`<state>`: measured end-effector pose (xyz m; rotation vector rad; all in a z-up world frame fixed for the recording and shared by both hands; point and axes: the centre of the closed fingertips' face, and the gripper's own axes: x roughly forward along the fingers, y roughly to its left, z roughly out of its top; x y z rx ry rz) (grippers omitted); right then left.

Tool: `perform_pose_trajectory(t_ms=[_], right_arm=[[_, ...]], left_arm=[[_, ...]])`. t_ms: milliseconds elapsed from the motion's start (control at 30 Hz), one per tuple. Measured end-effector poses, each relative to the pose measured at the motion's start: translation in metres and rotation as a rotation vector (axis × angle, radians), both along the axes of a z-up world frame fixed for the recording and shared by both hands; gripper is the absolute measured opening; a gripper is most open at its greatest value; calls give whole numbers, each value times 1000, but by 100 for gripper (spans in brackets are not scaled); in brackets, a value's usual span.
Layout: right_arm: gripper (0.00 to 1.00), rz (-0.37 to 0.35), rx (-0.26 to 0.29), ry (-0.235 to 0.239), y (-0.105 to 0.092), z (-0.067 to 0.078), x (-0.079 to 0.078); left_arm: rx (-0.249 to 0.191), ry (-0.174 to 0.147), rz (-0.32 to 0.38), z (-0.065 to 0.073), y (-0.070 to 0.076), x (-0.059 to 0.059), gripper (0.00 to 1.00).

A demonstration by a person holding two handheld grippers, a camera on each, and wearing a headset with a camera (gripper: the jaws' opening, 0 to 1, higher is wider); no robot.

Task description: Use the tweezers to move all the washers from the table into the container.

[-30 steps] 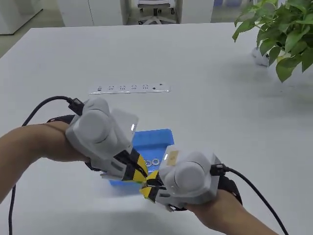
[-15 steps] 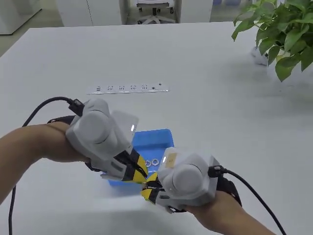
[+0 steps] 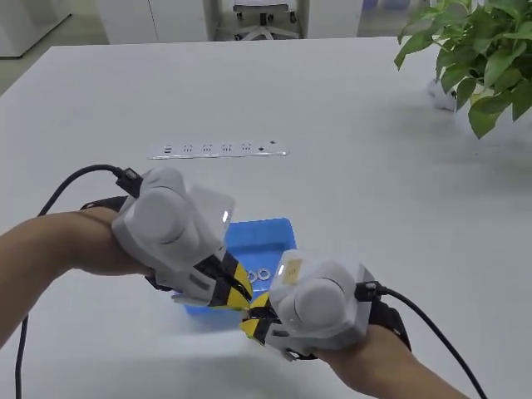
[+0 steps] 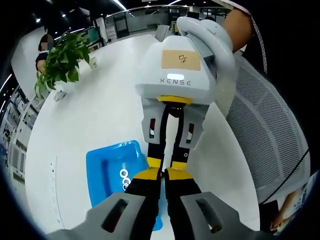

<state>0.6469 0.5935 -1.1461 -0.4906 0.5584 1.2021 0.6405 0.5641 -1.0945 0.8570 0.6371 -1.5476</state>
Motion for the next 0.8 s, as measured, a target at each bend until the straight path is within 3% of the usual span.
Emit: perform_pose_trajectory(t_ms=[333, 800], right_arm=[[10, 9, 12, -7, 3, 11, -2], [10, -9, 25, -21, 1, 42, -3]], left_arm=[[0, -5, 3, 10, 3, -1, 6], [-31, -23, 8, 42, 0, -4, 6]])
